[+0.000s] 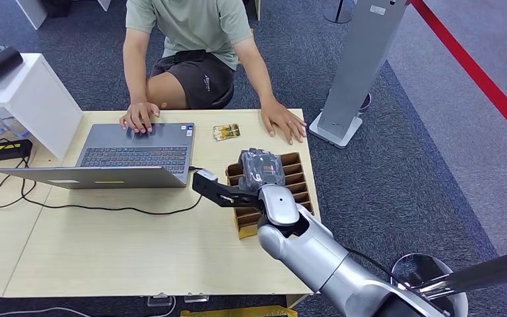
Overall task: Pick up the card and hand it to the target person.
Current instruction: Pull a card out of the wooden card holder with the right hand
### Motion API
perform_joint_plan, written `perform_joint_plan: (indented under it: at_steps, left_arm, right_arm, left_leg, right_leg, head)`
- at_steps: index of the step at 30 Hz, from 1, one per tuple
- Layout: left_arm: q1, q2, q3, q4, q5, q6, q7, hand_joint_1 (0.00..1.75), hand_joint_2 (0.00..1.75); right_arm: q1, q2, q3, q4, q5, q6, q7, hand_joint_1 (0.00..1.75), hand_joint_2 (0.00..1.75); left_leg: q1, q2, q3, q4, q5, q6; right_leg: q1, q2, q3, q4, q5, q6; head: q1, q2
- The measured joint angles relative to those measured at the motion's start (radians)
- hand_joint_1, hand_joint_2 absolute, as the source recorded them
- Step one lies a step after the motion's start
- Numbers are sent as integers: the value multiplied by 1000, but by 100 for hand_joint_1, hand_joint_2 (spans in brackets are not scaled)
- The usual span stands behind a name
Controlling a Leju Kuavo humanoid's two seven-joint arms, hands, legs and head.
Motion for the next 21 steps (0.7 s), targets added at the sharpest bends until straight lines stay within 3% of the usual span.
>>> perform_joint_plan:
  at_steps: [21]
  left_arm:
    - [1,0,0,0,-1,-1,6,0,0]
  right_arm:
    - [26,-13,-27,0,-12,10,0,86,175]
  left_leg:
    - [0,0,0,0,0,0]
  right_leg:
    - [0,0,0,0,0,0]
  head:
    - [0,0]
